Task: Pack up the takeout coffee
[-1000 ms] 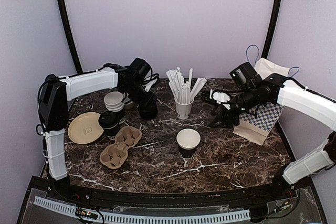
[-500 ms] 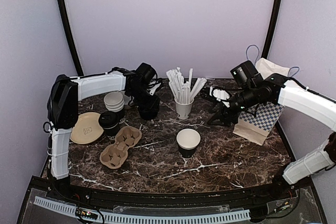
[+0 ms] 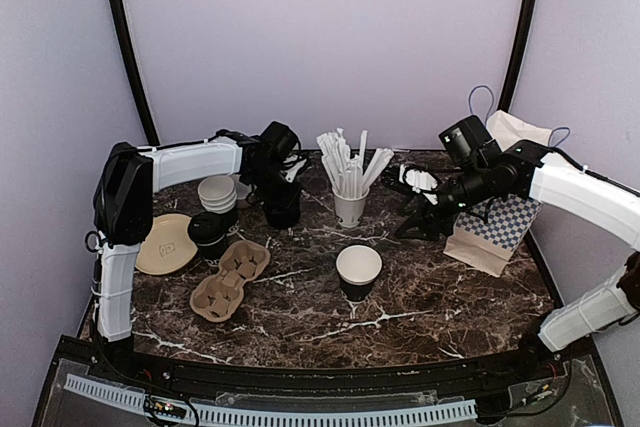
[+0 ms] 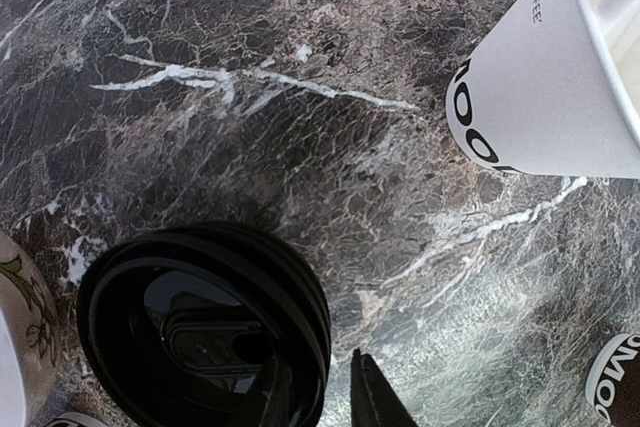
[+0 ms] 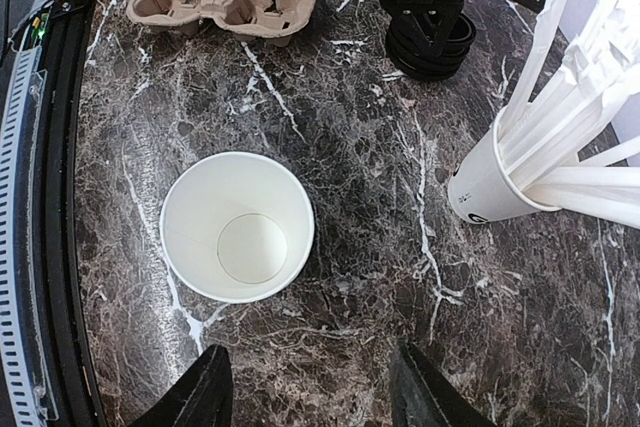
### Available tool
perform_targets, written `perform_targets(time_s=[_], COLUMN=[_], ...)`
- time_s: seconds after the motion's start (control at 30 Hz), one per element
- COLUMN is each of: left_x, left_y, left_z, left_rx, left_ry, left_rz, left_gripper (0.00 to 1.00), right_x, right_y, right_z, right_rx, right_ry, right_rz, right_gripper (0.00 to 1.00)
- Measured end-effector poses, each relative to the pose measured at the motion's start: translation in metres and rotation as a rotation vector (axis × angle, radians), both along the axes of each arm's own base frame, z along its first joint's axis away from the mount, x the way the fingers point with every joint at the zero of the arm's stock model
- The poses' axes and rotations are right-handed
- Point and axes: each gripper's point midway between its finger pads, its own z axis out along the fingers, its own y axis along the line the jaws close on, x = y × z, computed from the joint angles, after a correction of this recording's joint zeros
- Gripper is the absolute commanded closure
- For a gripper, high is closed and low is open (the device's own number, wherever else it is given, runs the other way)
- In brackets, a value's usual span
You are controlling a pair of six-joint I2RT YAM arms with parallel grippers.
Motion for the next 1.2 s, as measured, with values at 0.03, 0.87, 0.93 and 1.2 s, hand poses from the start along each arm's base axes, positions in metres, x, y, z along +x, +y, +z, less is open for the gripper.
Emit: perform_targets(time_s=[0.03,0.87,0.93,1.2], left_x=[0.000,0.000,-0.003,-0.031], left_y=[0.000,0.002,0.006,0.011], left_z=[0.000,0.021,0.029,0.151], left_rx=[0.000,0.008,0.013,-0.156], left_ry=[0.000,-0.005,-0.005,-0.150], left_rz=[0.000,0.007,0.006,-0.040], left_gripper=[0.78,0.94,0.94,0.94], right_x=[0.000,-0.001,-0.002,0.003], right_y=[0.000,0.001,0.001,0.018], right_z=[0.000,-0.001,-0.001,0.026], right_rx=[0.000,0.001,0.003,0.063], right_ry=[0.000,0.008,0.015,0.038], right_rz=[0.000,0.005,0.009,0.041], right_gripper=[0.47,0.47,0.47,0.47])
